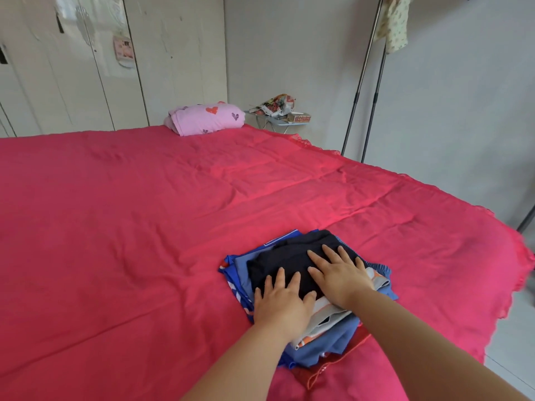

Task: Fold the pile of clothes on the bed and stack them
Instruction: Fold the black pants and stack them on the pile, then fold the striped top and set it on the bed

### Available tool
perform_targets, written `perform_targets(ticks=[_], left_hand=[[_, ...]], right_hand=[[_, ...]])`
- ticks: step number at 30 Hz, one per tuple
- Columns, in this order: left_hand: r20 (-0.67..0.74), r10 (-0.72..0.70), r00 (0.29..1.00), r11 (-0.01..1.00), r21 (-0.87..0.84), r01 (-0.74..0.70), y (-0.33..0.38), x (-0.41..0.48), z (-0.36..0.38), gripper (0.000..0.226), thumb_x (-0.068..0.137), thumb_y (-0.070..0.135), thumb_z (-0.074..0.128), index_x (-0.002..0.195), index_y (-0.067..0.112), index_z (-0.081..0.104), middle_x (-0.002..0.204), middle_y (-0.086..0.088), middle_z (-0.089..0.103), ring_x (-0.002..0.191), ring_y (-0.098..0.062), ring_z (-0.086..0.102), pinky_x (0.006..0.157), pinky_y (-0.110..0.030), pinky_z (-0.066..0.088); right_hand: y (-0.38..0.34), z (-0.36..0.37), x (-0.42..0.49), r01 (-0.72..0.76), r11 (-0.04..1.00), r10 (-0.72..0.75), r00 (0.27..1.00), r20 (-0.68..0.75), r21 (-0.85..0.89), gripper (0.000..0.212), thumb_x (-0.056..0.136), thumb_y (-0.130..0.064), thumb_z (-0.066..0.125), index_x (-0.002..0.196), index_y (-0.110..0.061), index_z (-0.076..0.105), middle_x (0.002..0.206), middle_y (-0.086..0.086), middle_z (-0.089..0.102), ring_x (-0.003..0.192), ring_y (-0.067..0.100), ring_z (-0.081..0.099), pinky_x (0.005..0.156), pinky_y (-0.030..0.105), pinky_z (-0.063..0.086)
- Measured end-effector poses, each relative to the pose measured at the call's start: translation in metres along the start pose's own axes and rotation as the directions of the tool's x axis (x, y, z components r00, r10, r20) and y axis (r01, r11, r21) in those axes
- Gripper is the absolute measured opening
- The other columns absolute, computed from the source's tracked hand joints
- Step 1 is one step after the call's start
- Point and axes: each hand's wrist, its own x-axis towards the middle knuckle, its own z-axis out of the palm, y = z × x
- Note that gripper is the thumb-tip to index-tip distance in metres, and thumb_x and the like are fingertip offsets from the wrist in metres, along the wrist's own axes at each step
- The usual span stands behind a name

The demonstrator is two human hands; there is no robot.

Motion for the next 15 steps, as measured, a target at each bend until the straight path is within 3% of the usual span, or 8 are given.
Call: perform_targets(ticks=[4, 8, 15], left_hand=[[-0.165, 0.003, 0.986, 1.000, 0.023, 0.000, -0.028, -0.027, -0.027, 0.059, 0.096, 0.048, 0.032, 0.148, 0.026, 0.017, 0.156, -0.002, 0.014, 0.143, -0.023, 0.012, 0.114, -0.040, 0.016], [-0.240, -0.053, 0.969, 0.997, 0.042, 0.065, -0.069, -0.068, -0.053, 0.053, 0.094, 0.042, 0.040, 0.143, 0.023, 0.030, 0.141, 0.001, 0.039, 0.130, -0.020, 0.037, 0.101, -0.036, 0.034], [-0.316, -0.145, 0.938, 0.975, 0.116, 0.190, -0.144, -0.166, -0.094, 0.048, 0.092, 0.039, 0.045, 0.136, 0.021, 0.038, 0.130, -0.002, 0.049, 0.123, -0.022, 0.045, 0.098, -0.036, 0.038]], right_hand=[[-0.036, -0.028, -0.019, -0.001, 1.000, 0.001, 0.998, -0.058, -0.001, 0.049, 0.098, -0.046, 0.030, 0.145, -0.032, 0.025, 0.155, 0.001, 0.019, 0.143, 0.028, 0.014, 0.113, 0.051, 0.015], [-0.098, -0.028, -0.064, 0.190, 0.980, -0.183, 0.976, -0.115, 0.059, 0.046, 0.095, -0.041, 0.040, 0.138, -0.025, 0.039, 0.143, 0.004, 0.036, 0.132, 0.026, 0.033, 0.107, 0.039, 0.029], [-0.202, -0.017, -0.142, 0.381, 0.919, -0.376, 0.924, -0.066, 0.101, 0.043, 0.093, -0.037, 0.044, 0.133, -0.023, 0.043, 0.133, 0.005, 0.043, 0.122, 0.026, 0.044, 0.097, 0.035, 0.038]])
